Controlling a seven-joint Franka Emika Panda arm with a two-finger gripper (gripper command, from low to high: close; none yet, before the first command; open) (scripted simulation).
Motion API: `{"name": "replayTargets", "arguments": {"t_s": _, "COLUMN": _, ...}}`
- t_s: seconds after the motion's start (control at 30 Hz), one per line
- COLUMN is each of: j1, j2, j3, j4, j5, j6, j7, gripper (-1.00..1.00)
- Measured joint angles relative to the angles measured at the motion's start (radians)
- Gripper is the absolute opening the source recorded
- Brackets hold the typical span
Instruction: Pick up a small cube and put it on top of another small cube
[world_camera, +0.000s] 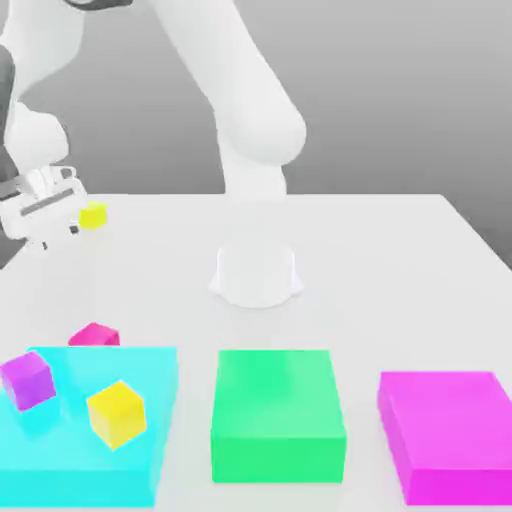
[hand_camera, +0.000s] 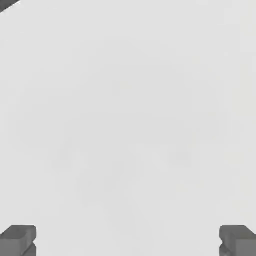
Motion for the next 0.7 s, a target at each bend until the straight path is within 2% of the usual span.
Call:
{"name": "replayTargets", "arguments": {"t_s": 0.33, "j1": 0.208, "j2": -0.133, "j3": 0.122, "j4": -0.181, "j5": -0.146, "j6": 0.1, "j7": -0.11, "gripper": 1.0}}
{"name": "replayTargets", "arguments": {"t_s": 0.5, "j1": 0.323, "j2": -0.248, "j3": 0.196, "j4": -0.282, "j5": -0.228, "j6": 0.198, "j7": -0.17, "gripper": 1.0}}
{"name": "replayTargets", "arguments": {"t_s": 0.7, "j1": 0.461, "j2": -0.411, "j3": 0.294, "j4": -0.455, "j5": -0.359, "j6": 0.355, "j7": -0.203, "gripper": 1.0}}
